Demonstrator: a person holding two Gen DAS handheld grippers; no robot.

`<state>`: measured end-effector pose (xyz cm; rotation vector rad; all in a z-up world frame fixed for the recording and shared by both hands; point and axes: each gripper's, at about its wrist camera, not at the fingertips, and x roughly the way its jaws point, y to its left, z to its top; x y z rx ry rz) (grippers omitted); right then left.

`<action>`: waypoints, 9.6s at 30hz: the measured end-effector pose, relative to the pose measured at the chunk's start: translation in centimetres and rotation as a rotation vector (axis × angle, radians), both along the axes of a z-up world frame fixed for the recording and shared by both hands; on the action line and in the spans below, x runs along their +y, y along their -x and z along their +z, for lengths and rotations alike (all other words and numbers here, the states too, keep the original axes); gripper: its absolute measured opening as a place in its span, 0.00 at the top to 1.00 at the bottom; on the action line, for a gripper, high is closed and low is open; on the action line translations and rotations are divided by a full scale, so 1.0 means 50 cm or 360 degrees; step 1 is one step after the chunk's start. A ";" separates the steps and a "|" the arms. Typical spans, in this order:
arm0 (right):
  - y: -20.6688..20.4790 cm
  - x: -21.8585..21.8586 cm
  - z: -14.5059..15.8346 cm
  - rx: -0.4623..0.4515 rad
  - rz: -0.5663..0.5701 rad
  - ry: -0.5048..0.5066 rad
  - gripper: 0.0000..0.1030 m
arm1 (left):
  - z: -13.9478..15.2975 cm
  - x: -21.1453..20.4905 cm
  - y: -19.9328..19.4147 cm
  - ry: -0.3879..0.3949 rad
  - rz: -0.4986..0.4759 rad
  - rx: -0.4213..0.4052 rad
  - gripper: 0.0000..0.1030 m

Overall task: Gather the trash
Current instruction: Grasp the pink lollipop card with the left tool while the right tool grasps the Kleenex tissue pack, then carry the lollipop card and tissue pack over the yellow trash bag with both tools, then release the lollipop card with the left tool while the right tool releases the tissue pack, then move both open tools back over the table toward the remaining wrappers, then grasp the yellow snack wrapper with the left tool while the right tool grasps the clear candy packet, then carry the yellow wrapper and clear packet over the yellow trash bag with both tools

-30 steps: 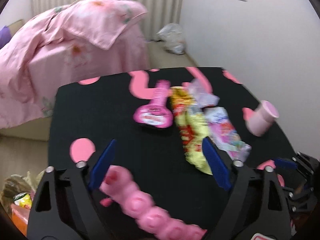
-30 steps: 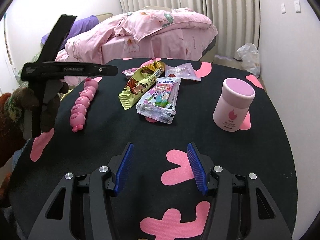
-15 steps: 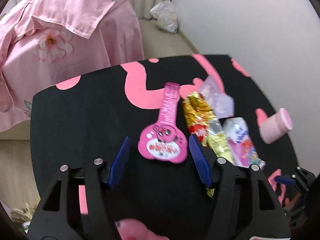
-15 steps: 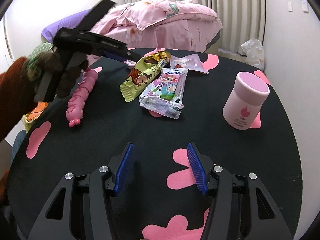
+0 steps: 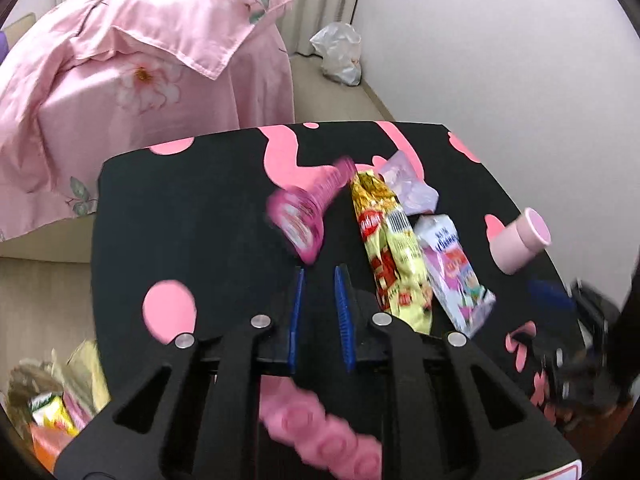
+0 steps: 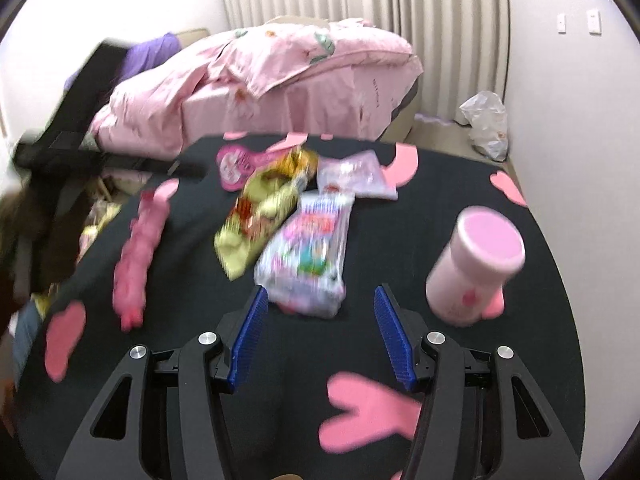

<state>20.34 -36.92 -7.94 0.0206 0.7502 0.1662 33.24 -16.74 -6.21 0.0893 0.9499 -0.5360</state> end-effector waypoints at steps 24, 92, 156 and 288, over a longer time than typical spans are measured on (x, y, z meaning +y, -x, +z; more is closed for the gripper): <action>-0.295 0.046 -0.057 0.0255 -0.0035 0.0102 0.93 | -0.025 0.129 0.025 0.0184 0.0177 -0.0007 0.52; -0.025 0.058 -0.053 0.0147 0.0071 -0.0002 0.88 | 0.028 0.151 0.218 0.0113 0.0203 -0.0220 0.52; -0.171 0.737 -0.061 0.0474 0.1308 0.0322 0.85 | -0.100 0.666 0.265 0.0426 0.0790 0.0077 0.46; -0.344 -0.032 -0.068 0.0186 -0.0685 -0.0479 0.76 | -0.019 0.253 0.181 0.0398 0.0375 -0.0004 0.65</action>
